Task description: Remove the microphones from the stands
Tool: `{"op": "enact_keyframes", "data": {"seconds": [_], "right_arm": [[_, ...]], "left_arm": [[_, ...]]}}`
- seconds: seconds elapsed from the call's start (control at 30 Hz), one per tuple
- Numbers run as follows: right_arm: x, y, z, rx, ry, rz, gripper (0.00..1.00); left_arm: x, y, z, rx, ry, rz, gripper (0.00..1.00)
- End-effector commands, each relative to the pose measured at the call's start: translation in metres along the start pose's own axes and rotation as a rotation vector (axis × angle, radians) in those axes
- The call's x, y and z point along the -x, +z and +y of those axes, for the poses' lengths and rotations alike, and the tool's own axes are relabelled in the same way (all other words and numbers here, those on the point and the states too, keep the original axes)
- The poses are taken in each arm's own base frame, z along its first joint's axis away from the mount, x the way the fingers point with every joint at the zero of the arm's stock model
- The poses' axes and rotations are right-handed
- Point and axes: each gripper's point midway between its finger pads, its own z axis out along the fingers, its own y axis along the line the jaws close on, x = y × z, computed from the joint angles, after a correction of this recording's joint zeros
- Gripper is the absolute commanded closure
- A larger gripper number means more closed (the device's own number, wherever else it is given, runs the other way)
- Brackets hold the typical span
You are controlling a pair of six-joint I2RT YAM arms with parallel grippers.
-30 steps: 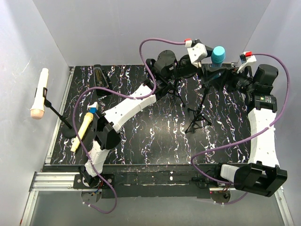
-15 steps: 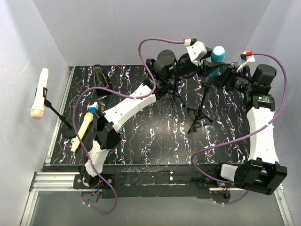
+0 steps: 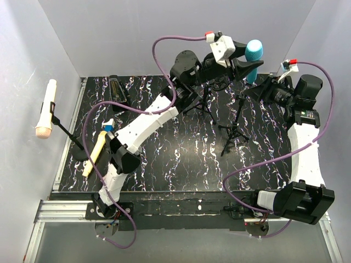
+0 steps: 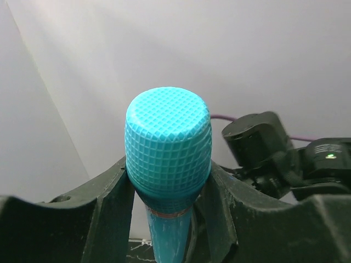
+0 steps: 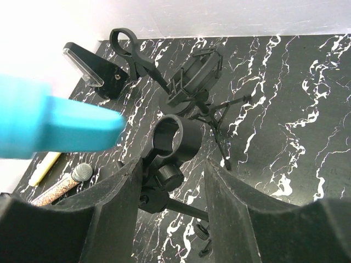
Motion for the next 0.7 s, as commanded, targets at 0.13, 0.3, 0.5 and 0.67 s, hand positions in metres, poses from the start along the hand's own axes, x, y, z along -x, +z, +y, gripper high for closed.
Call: {"op": "enact_keyframes", "data": {"seconds": [0.13, 0.3, 0.5, 0.67], "right_arm": [[-0.022, 0.005, -0.018, -0.031, 0.061, 0.085, 0.43], [0.015, -0.007, 0.009, 0.015, -0.024, 0.036, 0.20], [0.052, -0.038, 0.033, -0.039, -0.102, -0.018, 0.15], [0.063, -0.053, 0.046, -0.059, -0.159, -0.084, 0.13]], "left_arm": [[0.095, -0.021, -0.023, -0.086, 0.064, -0.132, 1.00], [0.107, -0.028, -0.018, -0.075, 0.126, -0.117, 1.00], [0.095, -0.074, 0.009, 0.055, 0.217, 0.041, 1.00], [0.071, -0.121, 0.038, 0.132, 0.272, 0.251, 1.00]]}}
